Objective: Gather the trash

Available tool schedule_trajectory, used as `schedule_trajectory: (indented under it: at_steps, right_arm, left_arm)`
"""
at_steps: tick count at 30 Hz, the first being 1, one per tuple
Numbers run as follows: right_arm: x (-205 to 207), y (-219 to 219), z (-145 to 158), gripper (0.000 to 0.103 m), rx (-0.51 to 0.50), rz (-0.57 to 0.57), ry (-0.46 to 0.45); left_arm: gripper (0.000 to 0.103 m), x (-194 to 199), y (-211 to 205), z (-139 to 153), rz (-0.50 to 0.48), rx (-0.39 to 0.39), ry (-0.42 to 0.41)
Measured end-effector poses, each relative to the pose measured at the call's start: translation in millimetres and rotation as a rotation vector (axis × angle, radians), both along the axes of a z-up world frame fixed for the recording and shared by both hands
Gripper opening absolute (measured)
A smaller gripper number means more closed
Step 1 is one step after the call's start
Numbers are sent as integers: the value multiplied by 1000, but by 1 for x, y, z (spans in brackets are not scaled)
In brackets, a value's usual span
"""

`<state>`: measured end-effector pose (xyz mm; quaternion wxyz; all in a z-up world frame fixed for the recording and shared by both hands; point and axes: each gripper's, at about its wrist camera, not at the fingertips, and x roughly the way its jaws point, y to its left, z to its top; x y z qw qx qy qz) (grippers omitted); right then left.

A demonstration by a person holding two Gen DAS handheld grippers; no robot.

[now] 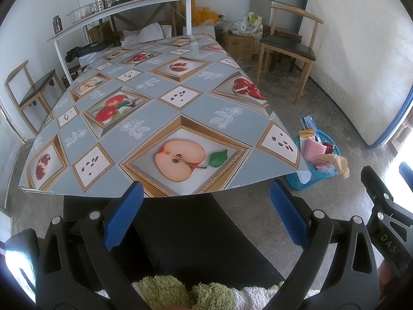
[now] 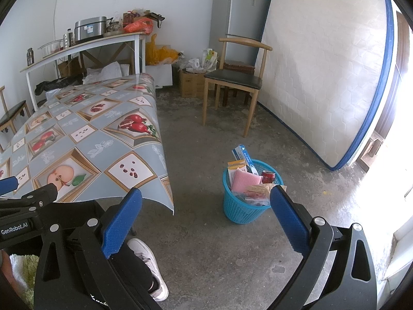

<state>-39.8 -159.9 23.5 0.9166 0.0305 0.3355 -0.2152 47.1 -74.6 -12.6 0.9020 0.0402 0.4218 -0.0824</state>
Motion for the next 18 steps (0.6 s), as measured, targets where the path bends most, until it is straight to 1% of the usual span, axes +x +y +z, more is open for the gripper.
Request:
schedule_trajectory:
  at_steps: [18]
  right_arm:
    - [-2, 1, -2, 97, -3, -1, -4]
  left_arm:
    - [94, 1, 1, 1, 1, -2, 0]
